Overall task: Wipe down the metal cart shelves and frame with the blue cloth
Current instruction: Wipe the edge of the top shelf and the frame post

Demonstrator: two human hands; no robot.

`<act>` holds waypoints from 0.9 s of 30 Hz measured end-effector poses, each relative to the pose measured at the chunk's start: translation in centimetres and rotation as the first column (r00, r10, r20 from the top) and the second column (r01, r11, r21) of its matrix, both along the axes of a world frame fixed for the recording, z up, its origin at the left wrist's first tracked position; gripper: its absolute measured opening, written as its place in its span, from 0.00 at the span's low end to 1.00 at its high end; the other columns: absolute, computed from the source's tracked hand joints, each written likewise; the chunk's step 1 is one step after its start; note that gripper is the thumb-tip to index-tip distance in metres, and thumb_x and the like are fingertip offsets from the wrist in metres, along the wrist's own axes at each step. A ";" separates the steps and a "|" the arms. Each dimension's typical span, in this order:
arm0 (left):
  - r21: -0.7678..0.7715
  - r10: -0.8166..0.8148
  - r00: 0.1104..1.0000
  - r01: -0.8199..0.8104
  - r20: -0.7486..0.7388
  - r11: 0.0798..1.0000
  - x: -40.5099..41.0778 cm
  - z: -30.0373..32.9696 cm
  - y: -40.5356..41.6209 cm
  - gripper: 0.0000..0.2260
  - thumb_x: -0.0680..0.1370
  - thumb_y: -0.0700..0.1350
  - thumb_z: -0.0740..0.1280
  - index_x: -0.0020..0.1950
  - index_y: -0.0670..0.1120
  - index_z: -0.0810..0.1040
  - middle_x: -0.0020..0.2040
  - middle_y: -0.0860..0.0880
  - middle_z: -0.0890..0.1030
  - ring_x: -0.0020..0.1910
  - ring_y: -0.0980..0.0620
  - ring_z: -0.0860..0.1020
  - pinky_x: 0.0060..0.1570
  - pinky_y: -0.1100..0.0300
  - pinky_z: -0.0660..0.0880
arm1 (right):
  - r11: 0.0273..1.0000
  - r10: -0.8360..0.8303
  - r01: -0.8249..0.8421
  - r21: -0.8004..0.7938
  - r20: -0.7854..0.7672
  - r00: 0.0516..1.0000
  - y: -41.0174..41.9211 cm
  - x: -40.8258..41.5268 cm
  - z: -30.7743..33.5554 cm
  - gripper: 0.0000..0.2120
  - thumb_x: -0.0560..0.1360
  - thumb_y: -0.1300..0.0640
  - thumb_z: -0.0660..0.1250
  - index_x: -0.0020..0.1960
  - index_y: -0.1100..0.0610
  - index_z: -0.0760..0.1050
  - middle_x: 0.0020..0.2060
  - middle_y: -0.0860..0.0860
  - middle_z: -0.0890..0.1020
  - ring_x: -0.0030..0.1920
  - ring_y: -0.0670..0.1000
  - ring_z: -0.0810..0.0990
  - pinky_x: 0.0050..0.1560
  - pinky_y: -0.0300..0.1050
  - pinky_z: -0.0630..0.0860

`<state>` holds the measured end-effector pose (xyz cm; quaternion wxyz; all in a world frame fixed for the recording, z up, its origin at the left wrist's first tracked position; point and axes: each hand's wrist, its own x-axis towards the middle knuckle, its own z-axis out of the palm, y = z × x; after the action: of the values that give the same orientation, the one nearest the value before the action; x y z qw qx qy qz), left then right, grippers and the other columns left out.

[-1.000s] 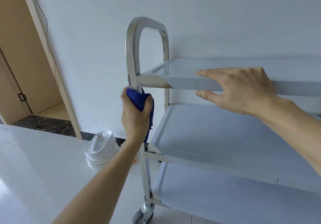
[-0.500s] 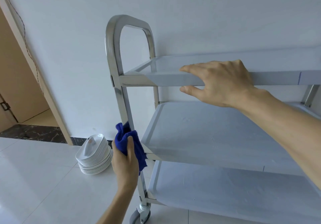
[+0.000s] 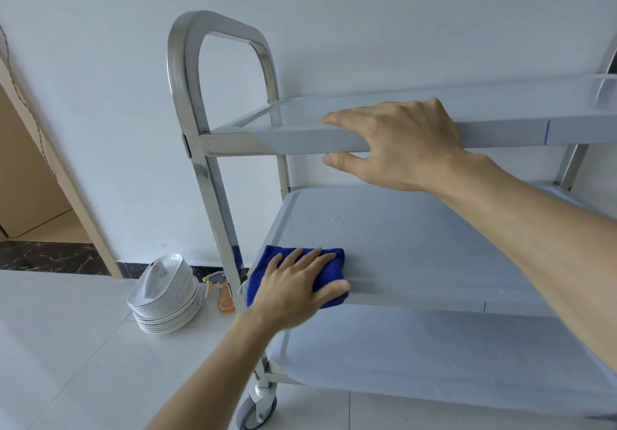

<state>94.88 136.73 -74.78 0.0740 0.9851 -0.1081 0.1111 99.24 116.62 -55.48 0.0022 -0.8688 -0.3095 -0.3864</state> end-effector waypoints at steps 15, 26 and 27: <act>0.118 -0.055 0.951 0.019 0.305 0.993 -1.9 -1.8 -2.0 0.33 0.70 0.65 0.72 0.70 0.50 0.76 0.67 0.52 0.78 0.65 0.44 0.77 0.64 0.43 0.73 | 0.999 0.033 -0.035 0.037 0.048 0.998 0.1 -0.3 -0.1 0.26 0.75 0.29 0.55 0.70 0.37 0.69 0.60 0.41 0.82 0.56 0.56 0.81 0.45 0.49 0.64; 0.182 -0.247 0.929 0.202 0.275 0.962 -0.5 -1.7 -5.8 0.28 0.76 0.63 0.66 0.74 0.53 0.71 0.70 0.54 0.76 0.68 0.47 0.75 0.64 0.47 0.72 | 1.000 0.006 -0.005 -0.027 0.026 1.000 -0.1 -0.2 0.1 0.28 0.75 0.29 0.54 0.71 0.38 0.66 0.62 0.42 0.80 0.58 0.57 0.80 0.48 0.51 0.65; 0.170 -0.222 0.940 0.182 0.261 0.969 -0.6 -1.8 -3.9 0.29 0.76 0.63 0.66 0.75 0.54 0.70 0.71 0.54 0.74 0.70 0.47 0.73 0.66 0.47 0.71 | 0.999 -0.002 0.002 -0.038 0.015 1.000 -0.1 -0.2 0.2 0.27 0.76 0.29 0.54 0.71 0.39 0.66 0.62 0.43 0.80 0.58 0.58 0.80 0.48 0.52 0.64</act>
<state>94.29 132.84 -76.57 -0.0019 0.9462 -0.2257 0.2319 99.03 116.49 -55.30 -0.0173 -0.8660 -0.3161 -0.3871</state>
